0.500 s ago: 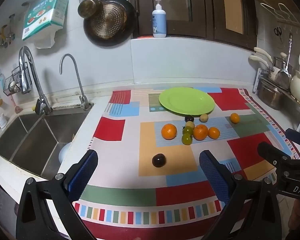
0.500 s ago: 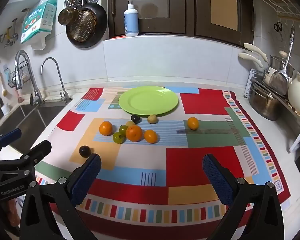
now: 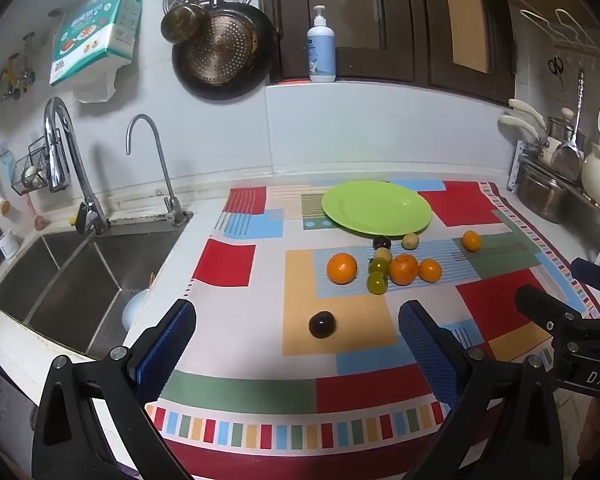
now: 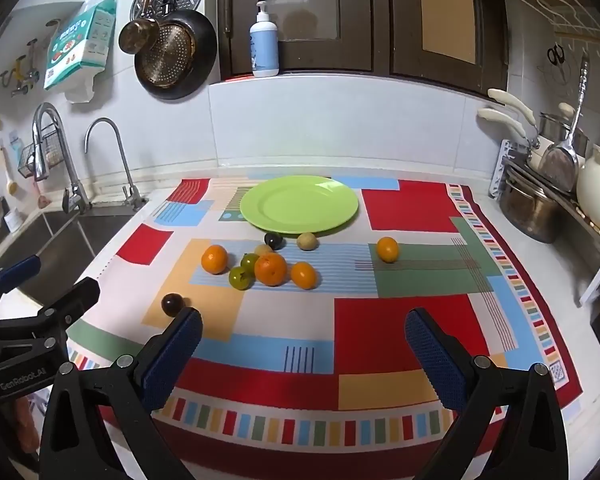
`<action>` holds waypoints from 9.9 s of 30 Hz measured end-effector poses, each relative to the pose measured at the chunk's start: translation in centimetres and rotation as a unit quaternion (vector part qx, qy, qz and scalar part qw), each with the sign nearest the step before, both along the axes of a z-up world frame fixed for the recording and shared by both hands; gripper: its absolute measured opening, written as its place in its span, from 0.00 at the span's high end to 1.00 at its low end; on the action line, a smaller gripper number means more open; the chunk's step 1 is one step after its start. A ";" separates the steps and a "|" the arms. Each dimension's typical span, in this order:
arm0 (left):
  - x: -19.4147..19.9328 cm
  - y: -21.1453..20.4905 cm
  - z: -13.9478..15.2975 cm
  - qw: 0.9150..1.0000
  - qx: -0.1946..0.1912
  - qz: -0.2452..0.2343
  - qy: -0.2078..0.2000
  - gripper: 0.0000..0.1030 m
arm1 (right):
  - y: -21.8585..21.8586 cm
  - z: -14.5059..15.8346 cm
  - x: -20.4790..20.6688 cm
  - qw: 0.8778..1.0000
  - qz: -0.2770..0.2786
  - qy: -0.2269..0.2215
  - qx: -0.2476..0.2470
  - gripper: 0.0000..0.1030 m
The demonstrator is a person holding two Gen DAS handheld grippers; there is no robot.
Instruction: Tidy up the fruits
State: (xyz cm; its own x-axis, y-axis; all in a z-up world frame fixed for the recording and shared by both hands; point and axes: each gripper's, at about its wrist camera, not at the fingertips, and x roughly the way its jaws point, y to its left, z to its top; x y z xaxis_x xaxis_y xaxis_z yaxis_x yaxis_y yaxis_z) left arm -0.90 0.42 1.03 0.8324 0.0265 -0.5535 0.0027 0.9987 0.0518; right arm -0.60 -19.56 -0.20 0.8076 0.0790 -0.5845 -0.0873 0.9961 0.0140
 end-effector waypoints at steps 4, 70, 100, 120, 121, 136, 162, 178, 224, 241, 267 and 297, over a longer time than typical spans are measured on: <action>-0.1 0.1 0.0 1.000 0.000 0.001 0.001 0.00 | 0.3 0.1 -0.1 1.000 0.001 0.001 0.000 0.01; -0.2 0.7 -0.7 1.000 -0.007 -0.002 0.013 0.00 | 1.8 -0.3 -0.1 1.000 0.028 0.003 -0.004 0.01; 5.5 0.3 -7.0 0.993 0.017 -0.091 0.075 0.43 | 5.8 -5.7 6.8 0.987 0.132 0.084 -0.035 0.33; 9.9 -0.1 -10.6 0.982 -0.005 -0.121 0.143 0.58 | 7.3 -8.9 11.6 0.976 0.165 0.136 -0.029 0.48; 10.0 -0.1 -10.7 0.982 -0.007 -0.122 0.145 0.59 | 7.3 -9.0 11.7 0.976 0.166 0.137 -0.029 0.49; 11.8 -0.3 -11.4 0.978 -0.021 -0.129 0.162 0.71 | 7.7 -9.6 14.1 0.975 0.169 0.144 -0.024 0.51; 13.3 0.1 -10.2 0.982 -0.039 -0.106 0.149 0.71 | 8.3 -10.2 16.8 0.977 0.161 0.142 -0.017 0.71; 9.9 0.4 -6.1 0.986 -0.049 -0.107 0.115 0.71 | 7.3 -6.3 12.3 0.982 0.157 0.104 -0.001 0.71; 27.2 -5.7 -1.1 0.975 -0.044 -0.192 0.105 0.71 | 1.0 0.0 25.0 0.995 0.075 0.060 0.021 0.71; 33.3 -6.9 -6.7 0.963 -0.042 -0.203 0.173 0.71 | 0.2 -5.3 31.1 0.989 0.067 0.130 0.031 0.71; 30.0 -5.8 -4.8 0.976 -0.012 -0.176 0.126 0.43 | -0.6 -4.2 28.8 0.993 0.051 0.101 0.026 0.57; 14.6 -1.4 0.5 0.995 0.002 -0.101 0.001 0.01 | -0.2 0.7 13.9 0.999 0.006 -0.018 0.037 0.25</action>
State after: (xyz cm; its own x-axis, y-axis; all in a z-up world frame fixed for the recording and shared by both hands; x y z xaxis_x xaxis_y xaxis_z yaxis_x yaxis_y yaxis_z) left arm 13.67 -0.94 1.53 0.8204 -0.1385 -0.5547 0.2029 0.9776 0.0561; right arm 13.29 -19.72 0.52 0.8262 0.1314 -0.5478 -0.1014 0.9912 0.0849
